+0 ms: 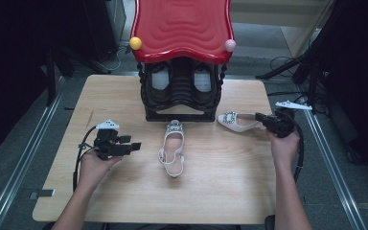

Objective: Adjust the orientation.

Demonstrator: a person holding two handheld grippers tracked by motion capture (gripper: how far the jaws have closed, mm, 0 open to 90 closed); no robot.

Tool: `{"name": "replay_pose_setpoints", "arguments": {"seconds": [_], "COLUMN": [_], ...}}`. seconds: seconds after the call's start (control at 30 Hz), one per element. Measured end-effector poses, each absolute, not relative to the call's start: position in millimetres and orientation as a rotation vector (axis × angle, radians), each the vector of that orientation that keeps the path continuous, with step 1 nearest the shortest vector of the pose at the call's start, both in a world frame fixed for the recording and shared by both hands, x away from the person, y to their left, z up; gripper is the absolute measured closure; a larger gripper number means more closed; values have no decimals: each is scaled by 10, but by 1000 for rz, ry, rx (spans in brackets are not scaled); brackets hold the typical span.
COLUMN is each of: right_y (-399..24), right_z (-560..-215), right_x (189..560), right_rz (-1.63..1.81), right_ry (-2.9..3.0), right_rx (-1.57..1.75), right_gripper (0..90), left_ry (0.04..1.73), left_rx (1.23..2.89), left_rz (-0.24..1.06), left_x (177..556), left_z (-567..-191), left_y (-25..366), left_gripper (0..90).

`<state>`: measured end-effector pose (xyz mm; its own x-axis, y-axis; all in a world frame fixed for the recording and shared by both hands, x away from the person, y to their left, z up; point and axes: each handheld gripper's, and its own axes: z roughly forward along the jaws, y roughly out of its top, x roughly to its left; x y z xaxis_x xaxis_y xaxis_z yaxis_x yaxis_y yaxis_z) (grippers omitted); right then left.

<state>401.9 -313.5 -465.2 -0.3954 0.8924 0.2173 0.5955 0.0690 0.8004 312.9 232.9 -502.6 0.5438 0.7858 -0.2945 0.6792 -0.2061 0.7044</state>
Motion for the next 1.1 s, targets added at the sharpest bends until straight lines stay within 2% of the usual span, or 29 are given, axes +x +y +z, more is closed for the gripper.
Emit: {"name": "replay_pose_setpoints", "arguments": {"seconds": [0.2,0.5,1.1], "right_y": [-3337,-3428,-3305], "right_z": [-4659,-4796,-4921], "right_x": [4031,4126,4039], "right_rz": [1240,1195,1149], "right_ry": [1968,1962,2092], "right_rx": [1534,1588,1597], "right_gripper": [900,900,900], "left_ry": [1200,1206,1184], "left_rx": [1935,1934,1937], "left_rz": [163,169,170], "left_x": [3087,3061,3152], "left_z": [-5036,-5044,-5036], "left_y": [2365,2384,2316], "left_gripper": [385,385,386]}}
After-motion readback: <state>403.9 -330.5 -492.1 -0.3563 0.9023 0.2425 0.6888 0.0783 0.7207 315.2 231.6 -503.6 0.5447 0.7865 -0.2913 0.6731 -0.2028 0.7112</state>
